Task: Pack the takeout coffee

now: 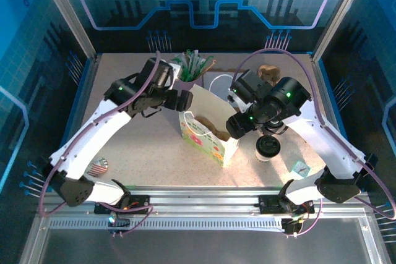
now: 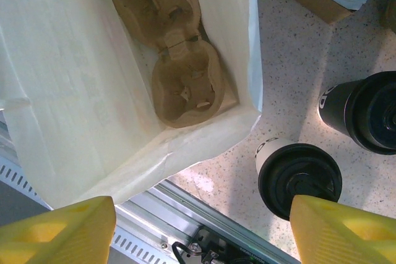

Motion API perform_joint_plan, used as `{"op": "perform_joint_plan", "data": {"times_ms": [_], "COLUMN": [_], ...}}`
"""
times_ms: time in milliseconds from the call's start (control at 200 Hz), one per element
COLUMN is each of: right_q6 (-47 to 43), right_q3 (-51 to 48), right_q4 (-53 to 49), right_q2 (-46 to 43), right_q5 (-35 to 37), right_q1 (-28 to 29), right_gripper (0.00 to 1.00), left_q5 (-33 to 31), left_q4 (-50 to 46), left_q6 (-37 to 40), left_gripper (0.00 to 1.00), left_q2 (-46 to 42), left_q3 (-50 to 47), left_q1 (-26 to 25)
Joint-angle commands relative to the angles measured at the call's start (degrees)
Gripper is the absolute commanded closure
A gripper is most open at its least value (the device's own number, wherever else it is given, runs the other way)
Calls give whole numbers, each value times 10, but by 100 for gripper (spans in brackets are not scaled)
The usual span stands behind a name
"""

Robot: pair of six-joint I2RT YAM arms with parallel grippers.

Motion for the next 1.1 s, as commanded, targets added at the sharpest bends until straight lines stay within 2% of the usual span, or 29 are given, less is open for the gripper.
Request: {"op": "perform_joint_plan", "data": {"times_ms": [0,375,580,825,966,1096], "right_q6": [-17,-34,-36,-24,-1,16], "right_q3": [5,35,32,12,-14,-58], "right_q4": [-21,-53,-50,-51,-38,-6], "right_q2": [-5,16,9,-11,-41,-90], "right_q5": [-10,-7,-20,24,61,55], "right_q1": [-7,-9,-8,-10,-35,-89], "right_gripper": [23,19,18,9,0,0], "left_q5": [-17,-31,-16,-18,-24,-26], "left_q4": [65,190,208,248,265,275], "left_q6": [-2,-2,-12,-12,-13,-18], "left_gripper": [1,1,1,1,1,1], "left_q2": [-67,-191,-208,-250,-265,-274], "left_q3": [-60,-216,-241,-275,-295,-306], "left_q1": [6,13,14,13,13,14]}}
